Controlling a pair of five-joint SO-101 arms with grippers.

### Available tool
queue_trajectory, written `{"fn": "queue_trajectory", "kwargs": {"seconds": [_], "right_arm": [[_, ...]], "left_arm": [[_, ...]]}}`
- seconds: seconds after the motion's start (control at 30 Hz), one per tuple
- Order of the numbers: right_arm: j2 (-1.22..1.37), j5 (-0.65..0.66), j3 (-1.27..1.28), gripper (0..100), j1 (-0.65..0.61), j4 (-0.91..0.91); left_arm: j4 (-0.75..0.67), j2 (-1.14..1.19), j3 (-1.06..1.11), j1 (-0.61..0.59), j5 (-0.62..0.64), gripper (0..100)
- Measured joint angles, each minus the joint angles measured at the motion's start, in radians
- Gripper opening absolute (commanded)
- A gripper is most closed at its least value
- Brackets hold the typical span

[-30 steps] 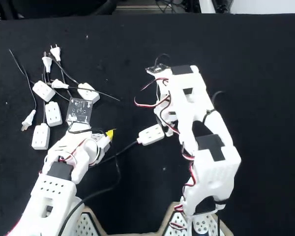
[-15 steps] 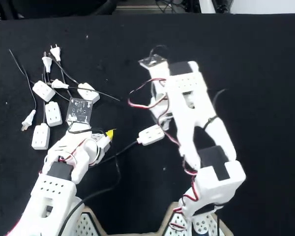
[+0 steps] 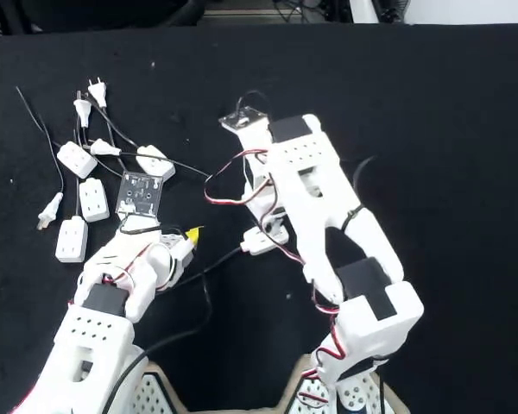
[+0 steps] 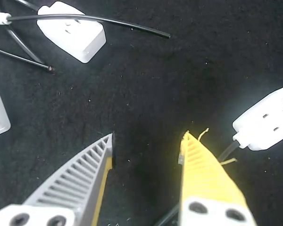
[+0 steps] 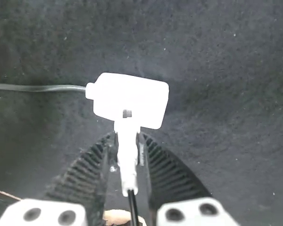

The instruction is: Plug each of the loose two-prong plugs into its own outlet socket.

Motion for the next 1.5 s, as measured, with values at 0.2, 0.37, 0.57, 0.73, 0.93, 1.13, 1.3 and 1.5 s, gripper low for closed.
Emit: {"fn": "queue_trajectory", "kwargs": {"seconds": [0.2,0.37,0.57,0.73,0.93,1.13,1.3,1.5], "right_arm": [[0.000,0.000,0.031,1.0,0.002,-0.035],[0.000,0.000,0.031,1.0,0.003,-0.037],[0.000,0.000,0.031,1.0,0.003,-0.037],[0.000,0.000,0.031,1.0,0.003,-0.052],[0.023,0.000,0.025,1.0,0.003,-0.066],[0.037,0.000,-0.002,1.0,0.003,-0.051],[0.040,0.000,-0.057,1.0,0.002,0.028],[0.049,0.000,-0.132,1.0,0.003,0.114]], "left_arm": [[0.000,0.000,0.000,0.000,0.000,23],[0.000,0.000,0.000,0.000,0.000,23],[0.000,0.000,0.000,0.000,0.000,23],[0.000,0.000,0.000,0.000,0.000,23],[0.000,0.000,0.000,0.000,0.000,23],[0.000,0.000,0.000,0.000,0.000,23],[0.000,0.000,0.000,0.000,0.000,23],[0.000,0.000,0.000,0.000,0.000,23]]}}
